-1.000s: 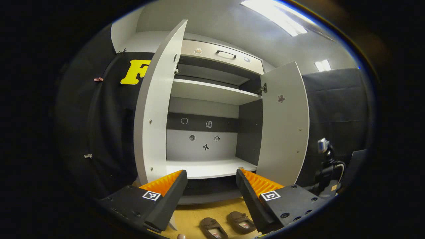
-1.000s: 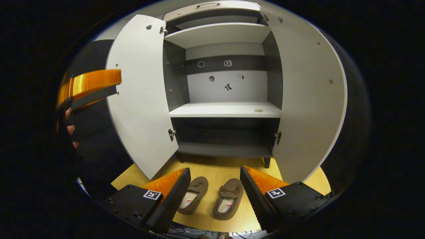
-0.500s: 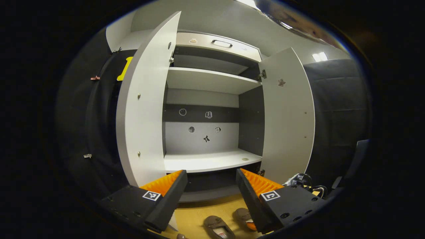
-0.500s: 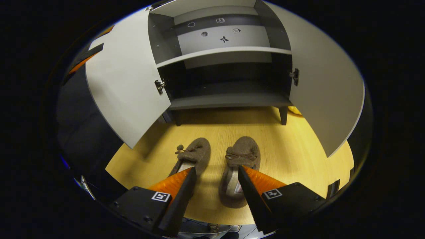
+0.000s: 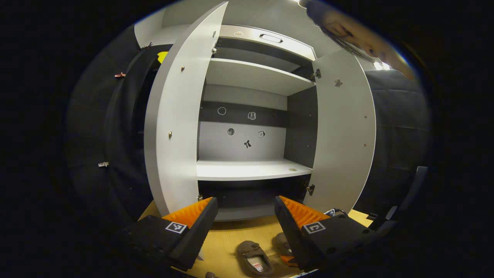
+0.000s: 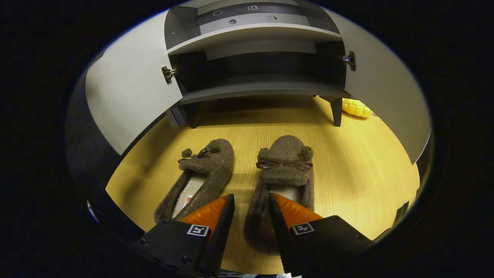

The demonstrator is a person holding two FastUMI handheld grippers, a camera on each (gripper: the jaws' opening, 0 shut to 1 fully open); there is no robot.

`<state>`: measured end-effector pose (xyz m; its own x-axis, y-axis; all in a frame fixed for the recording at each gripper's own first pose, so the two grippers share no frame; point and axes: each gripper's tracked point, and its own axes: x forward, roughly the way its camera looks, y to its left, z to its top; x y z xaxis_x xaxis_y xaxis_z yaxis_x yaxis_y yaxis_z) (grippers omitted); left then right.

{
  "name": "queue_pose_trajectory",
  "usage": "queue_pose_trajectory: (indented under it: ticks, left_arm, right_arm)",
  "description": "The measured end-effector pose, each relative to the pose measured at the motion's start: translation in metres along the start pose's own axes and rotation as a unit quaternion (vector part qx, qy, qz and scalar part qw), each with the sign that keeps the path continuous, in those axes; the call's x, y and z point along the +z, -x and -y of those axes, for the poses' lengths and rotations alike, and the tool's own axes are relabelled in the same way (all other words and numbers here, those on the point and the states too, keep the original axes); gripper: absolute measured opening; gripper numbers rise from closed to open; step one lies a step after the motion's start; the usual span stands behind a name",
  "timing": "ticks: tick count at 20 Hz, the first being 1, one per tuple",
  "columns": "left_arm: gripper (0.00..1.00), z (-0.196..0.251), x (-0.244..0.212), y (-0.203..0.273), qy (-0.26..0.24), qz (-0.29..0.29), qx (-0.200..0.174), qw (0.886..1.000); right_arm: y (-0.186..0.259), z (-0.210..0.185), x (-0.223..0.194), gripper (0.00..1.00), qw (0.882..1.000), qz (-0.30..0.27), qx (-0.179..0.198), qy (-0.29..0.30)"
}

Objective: Grab one shoe with the right hand and put it into the shoe cabinet, grab the other shoe with the left hand and put it into the shoe cabinet; then close the right door with the right hand and the left door with the left hand.

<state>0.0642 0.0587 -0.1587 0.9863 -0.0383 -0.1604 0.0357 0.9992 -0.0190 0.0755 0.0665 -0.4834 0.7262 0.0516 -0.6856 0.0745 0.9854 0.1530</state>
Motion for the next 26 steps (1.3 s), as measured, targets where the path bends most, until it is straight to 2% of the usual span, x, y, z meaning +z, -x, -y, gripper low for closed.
queue_pose_trajectory:
  ticks: [4,7,9,10,12,13,14,17,18,21,26]
  left_arm:
    - [0.94,-0.005,-0.016,-0.002,-0.012,-0.017,0.007,1.0]
    - [0.9,-0.007,-0.018,-0.004,-0.018,-0.019,0.006,1.0]
    - [0.9,-0.006,-0.018,-0.003,-0.02,-0.018,0.004,1.0]
    - [0.9,-0.007,-0.019,-0.003,-0.022,-0.018,0.004,1.0]
    - [0.9,-0.007,-0.021,-0.004,-0.024,-0.021,0.005,0.999]
    - [0.9,-0.008,-0.022,-0.004,-0.023,-0.023,0.006,0.999]
    - [0.9,-0.009,-0.023,-0.005,-0.022,-0.024,0.008,0.999]
    - [0.9,-0.011,-0.028,-0.006,-0.014,-0.031,0.011,0.999]
    - [0.9,-0.012,-0.029,-0.006,-0.011,-0.032,0.011,0.999]
    - [0.9,-0.012,-0.03,-0.007,-0.006,-0.036,0.013,0.999]
    - [0.9,-0.008,-0.025,-0.006,-0.011,-0.033,0.014,0.999]
  right_arm:
    - [-0.02,0.004,0.003,0.53,1.0,-0.004,-0.013,-0.003]
    - [-0.032,0.016,0.009,0.51,0.999,-0.003,-0.032,-0.002]
    - [-0.041,0.021,0.011,0.39,0.999,-0.005,-0.042,-0.006]
    - [-0.045,0.024,0.014,0.37,0.999,-0.002,-0.047,-0.007]
    - [-0.044,0.026,0.014,0.39,0.998,-0.005,-0.059,-0.006]
    - [-0.054,0.023,0.017,0.38,0.999,-0.001,-0.05,-0.009]
    - [-0.052,0.023,0.016,0.17,0.999,-0.005,-0.051,0.001]
    - [-0.056,0.026,0.014,0.17,0.998,-0.008,-0.053,0.027]
    - [-0.043,0.026,0.021,0.05,0.999,-0.005,-0.047,0.023]
    - [-0.052,0.025,0.016,0.05,0.999,-0.016,-0.036,0.025]
    - [-0.023,0.024,0.037,0.05,1.0,-0.006,-0.02,0.021]
